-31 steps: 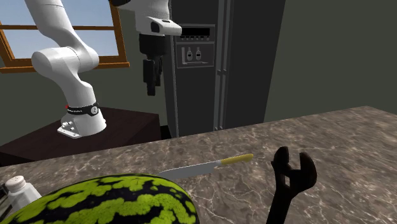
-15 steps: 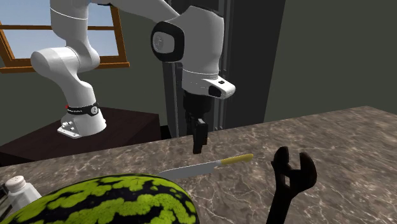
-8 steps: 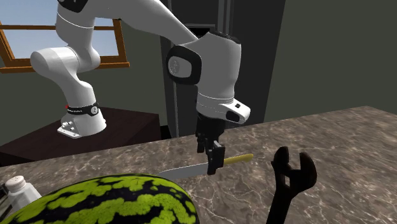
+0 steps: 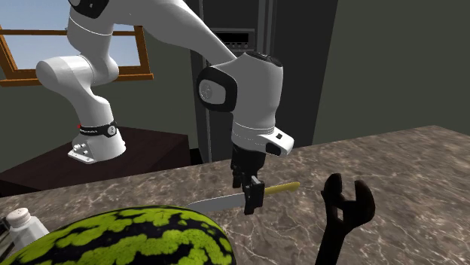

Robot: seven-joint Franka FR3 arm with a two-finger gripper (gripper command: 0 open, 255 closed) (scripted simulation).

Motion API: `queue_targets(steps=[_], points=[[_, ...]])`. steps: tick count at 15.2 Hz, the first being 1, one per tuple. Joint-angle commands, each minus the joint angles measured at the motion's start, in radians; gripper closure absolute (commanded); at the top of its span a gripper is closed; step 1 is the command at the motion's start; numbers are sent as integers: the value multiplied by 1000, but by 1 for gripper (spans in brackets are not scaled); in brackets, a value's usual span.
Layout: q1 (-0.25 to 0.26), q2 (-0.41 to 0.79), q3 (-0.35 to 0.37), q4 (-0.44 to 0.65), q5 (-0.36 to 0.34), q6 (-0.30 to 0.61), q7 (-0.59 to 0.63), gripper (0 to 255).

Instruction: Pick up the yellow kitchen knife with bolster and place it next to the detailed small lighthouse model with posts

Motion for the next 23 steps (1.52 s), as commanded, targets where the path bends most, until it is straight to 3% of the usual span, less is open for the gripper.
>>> queue_targets(steps=[1,4,5,14,23], points=[[0,0,0,0,0,0,0,0],[0,0,0,0,0,0,0,0],[0,0,0,0,0,0,0,255],[0,0,0,0,0,0,0,255],[6,-71,-8,13,-10,-83,2,255]])
